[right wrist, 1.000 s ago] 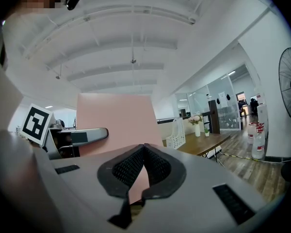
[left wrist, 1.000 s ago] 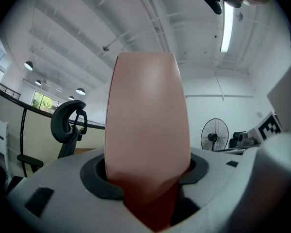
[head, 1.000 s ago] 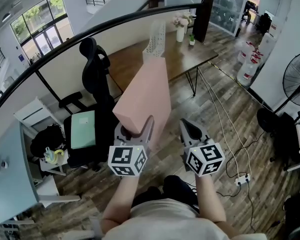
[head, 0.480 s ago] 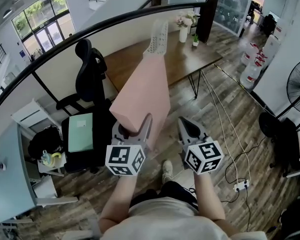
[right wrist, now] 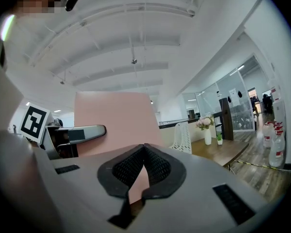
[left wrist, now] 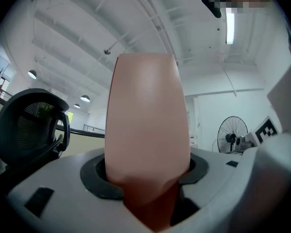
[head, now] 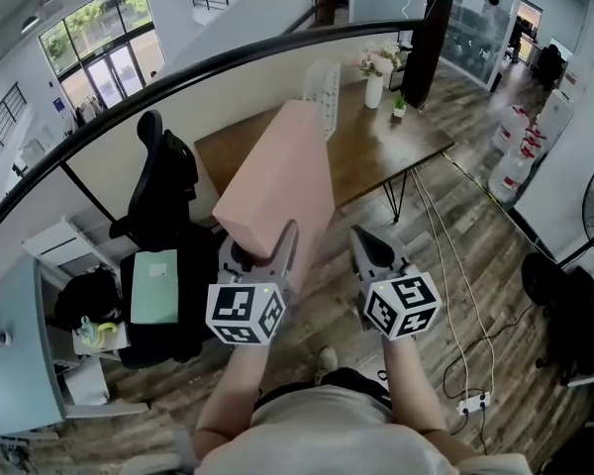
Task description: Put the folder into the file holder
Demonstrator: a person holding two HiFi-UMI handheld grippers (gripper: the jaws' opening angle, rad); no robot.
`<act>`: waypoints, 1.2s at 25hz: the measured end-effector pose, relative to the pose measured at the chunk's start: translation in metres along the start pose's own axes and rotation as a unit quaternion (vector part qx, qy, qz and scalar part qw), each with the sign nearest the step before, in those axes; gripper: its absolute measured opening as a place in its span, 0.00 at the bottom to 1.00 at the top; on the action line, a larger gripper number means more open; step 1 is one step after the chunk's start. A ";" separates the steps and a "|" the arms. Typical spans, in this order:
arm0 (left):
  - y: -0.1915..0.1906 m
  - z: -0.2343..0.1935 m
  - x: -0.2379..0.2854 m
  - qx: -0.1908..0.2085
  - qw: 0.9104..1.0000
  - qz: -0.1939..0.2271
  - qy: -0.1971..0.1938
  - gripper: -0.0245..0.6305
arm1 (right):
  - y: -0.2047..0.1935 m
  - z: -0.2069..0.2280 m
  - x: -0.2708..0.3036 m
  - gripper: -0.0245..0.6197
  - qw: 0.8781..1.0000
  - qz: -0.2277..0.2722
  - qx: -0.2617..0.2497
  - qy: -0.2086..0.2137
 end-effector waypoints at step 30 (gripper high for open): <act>-0.002 -0.025 0.176 0.001 0.999 0.045 0.022 0.48 | 0.004 0.150 0.119 0.05 0.999 0.003 0.036 0.024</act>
Point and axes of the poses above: the fingertips, and each gripper's own axes: x forward along the fingers, z to its right, y out of its top, the point moved 6 cm from there along -x, backward along the fingers
